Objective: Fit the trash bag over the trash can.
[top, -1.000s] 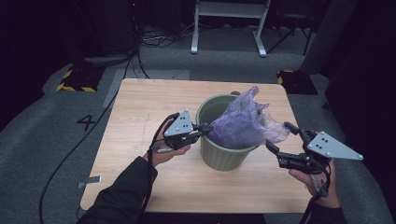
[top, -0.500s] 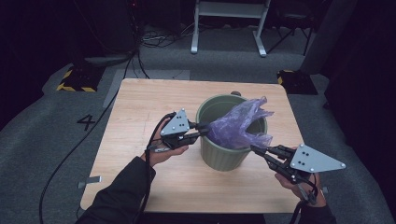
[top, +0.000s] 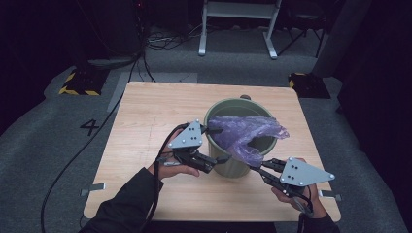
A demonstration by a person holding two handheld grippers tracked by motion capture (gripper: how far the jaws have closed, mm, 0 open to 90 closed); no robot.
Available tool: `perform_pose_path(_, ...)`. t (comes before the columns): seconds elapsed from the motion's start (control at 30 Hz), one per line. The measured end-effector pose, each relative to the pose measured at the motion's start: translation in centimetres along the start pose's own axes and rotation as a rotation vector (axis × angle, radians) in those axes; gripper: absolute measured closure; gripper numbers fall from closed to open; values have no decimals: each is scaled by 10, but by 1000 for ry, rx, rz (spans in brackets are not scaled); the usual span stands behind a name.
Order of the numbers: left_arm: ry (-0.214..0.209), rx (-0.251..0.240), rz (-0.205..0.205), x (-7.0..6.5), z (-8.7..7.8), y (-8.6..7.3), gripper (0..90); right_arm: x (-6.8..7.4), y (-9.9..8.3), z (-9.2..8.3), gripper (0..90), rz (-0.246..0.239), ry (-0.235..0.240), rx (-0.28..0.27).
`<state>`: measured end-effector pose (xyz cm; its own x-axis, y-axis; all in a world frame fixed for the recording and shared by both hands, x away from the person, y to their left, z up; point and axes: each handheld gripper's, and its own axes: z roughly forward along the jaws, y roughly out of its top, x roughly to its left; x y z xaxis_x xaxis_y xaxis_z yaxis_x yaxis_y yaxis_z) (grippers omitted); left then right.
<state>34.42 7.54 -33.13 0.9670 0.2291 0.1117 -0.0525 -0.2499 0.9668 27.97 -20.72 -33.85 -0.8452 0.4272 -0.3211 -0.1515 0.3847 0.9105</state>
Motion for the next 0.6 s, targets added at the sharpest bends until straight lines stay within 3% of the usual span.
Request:
perform_pose_path(0.17, -52, -9, 31, -18, 0, 7, 163, 6, -4, 7, 900, -9, 8, 29)
perform_pose_path(0.23, -55, -4, 48, -23, 0, 9, 199, 8, -5, 9, 900, -12, 10, 36)
perform_pose_path(0.4, -72, 12, 101, -30, 0, 6, 566, 14, -8, 14, 900, -22, 20, 48)
perform_pose_path(0.53, -49, 30, 107, -31, -2, 0, 773, 16, -13, 17, 897, -15, 25, 60)
perform_pose_path(0.6, -33, 30, 97, -31, -5, -5, 828, 17, -16, 17, 891, -6, 28, 63)
